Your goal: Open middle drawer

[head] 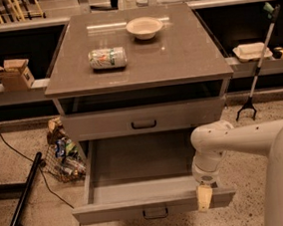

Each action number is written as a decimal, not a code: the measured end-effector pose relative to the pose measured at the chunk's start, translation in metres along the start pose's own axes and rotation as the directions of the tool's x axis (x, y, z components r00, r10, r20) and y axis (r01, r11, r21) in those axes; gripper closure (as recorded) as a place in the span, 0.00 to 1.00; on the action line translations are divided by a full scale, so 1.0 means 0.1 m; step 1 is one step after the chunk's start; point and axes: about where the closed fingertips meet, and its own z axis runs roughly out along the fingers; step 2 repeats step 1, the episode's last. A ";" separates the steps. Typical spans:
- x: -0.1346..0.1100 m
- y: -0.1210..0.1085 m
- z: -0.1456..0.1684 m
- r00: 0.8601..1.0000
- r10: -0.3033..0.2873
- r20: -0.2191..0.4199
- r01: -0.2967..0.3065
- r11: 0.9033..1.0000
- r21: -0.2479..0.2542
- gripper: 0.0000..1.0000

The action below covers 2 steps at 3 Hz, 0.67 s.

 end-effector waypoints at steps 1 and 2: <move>-0.01 0.01 -0.32 1.000 -0.014 0.018 0.013 0.998 0.054 0.00; -0.01 0.01 -0.32 1.000 -0.014 0.018 0.013 0.998 0.054 0.00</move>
Offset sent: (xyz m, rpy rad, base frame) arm 0.0000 0.0000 0.0000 0.0000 0.0000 0.0000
